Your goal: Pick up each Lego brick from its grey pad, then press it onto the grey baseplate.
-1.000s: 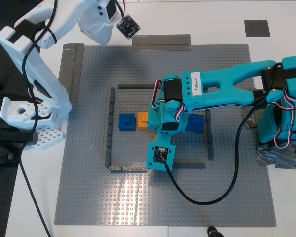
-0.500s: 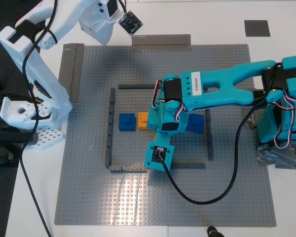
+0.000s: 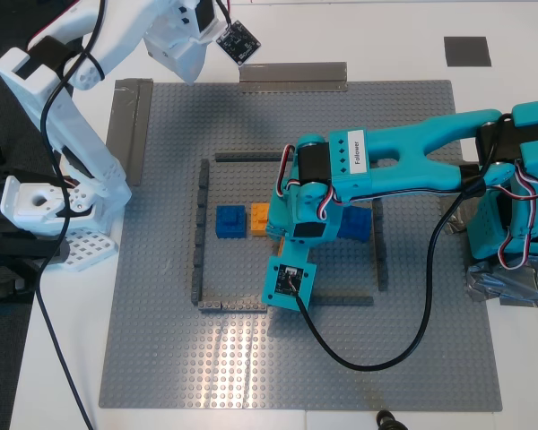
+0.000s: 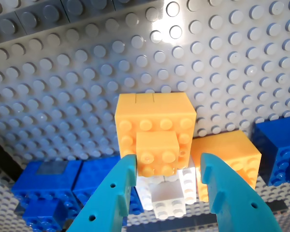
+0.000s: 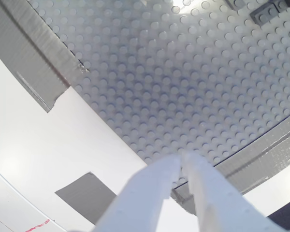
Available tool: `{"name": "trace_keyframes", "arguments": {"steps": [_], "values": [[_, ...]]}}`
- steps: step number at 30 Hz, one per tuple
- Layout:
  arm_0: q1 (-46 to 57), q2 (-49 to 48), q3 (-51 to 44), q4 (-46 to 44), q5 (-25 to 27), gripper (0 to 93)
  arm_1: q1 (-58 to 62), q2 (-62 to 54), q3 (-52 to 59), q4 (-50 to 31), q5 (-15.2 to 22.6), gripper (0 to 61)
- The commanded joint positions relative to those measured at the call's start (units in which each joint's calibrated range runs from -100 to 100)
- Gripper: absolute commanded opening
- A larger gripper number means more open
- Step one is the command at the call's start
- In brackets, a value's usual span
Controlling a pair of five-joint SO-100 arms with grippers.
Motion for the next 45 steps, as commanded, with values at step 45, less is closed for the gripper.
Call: {"name": "trace_keyframes", "arguments": {"steps": [45], "values": [[60.1,-12.95,-39.87,24.87,7.17,0.0,-1.23,-6.5,-6.12,5.97,1.81,0.2]]}}
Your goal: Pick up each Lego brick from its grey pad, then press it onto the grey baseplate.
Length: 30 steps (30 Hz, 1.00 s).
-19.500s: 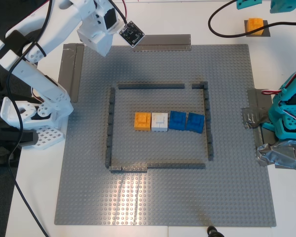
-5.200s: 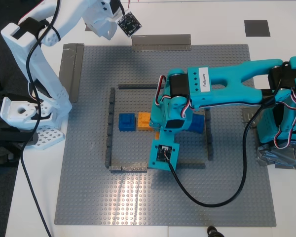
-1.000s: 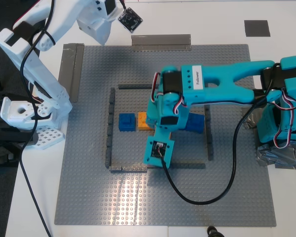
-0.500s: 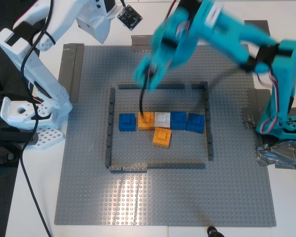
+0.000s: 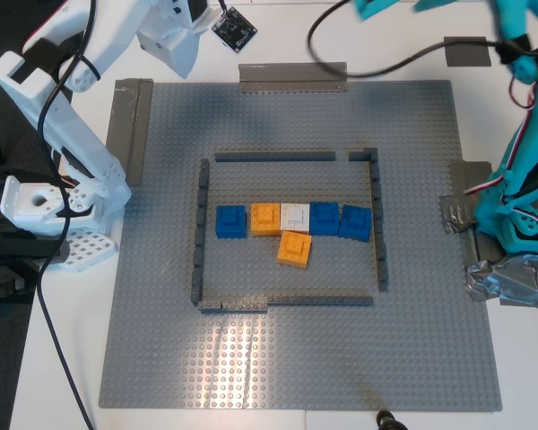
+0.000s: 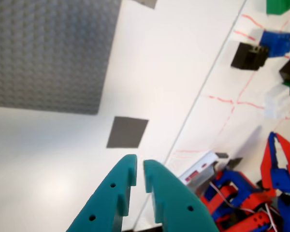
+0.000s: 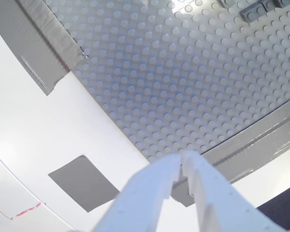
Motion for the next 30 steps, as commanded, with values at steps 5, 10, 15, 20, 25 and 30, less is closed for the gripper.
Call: {"name": "trace_keyframes", "arguments": {"steps": [5,10,15,20,25,30], "values": [[9.44,-1.6,-0.59,0.61,1.66,0.0,-0.49,-4.43,-3.11,0.59,0.49,0.2],[14.23,4.06,-0.68,-2.88,2.34,0.0,-0.92,-4.17,-2.21,0.59,0.54,0.2],[18.44,8.87,-0.95,-6.38,2.74,0.0,-1.21,-3.92,-1.85,0.26,0.59,0.2],[20.25,10.24,-1.04,-6.46,4.44,0.0,-1.29,-4.09,-1.3,0.1,0.54,0.2],[20.18,7.67,-0.95,-6.06,5.03,0.0,-1.14,-4.09,-1.12,-0.14,0.73,0.2],[19.6,6.72,-0.86,-6.06,6.25,0.0,-1.0,-4.26,-1.03,-0.06,0.73,0.2]]}}
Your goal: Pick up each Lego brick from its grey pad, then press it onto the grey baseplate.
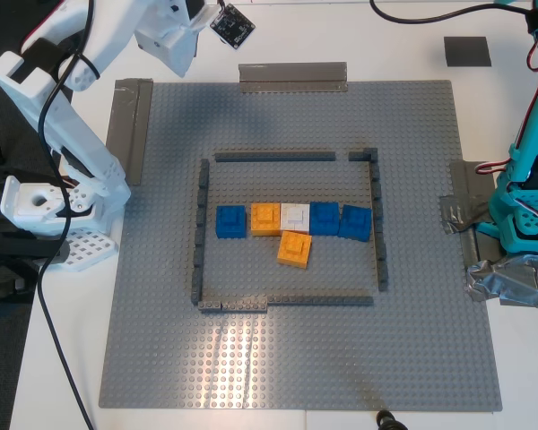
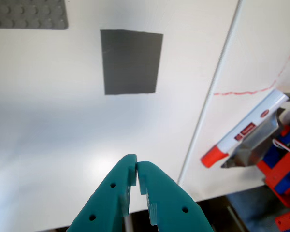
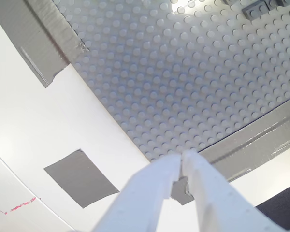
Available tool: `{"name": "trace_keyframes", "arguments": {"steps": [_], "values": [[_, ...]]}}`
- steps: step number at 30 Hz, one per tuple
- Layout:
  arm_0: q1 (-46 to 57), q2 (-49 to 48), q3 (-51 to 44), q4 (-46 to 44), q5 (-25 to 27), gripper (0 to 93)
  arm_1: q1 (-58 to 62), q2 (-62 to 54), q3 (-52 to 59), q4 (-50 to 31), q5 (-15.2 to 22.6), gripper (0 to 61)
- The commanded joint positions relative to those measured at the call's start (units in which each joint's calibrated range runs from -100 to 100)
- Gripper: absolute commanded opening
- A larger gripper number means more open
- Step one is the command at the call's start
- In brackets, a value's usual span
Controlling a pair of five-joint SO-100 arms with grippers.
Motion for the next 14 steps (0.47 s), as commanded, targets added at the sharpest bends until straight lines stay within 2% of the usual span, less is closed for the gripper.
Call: {"name": "trace_keyframes", "arguments": {"steps": [1,14], "values": [[-0.09,-3.67,-0.96,0.29,0.98,0.0,0.1,-4.34,-1.03,-0.06,0.34,0.2],[0.28,-3.67,-0.42,0.29,0.98,0.0,0.6,-5.29,0.86,-0.63,0.54,0.2]]}}
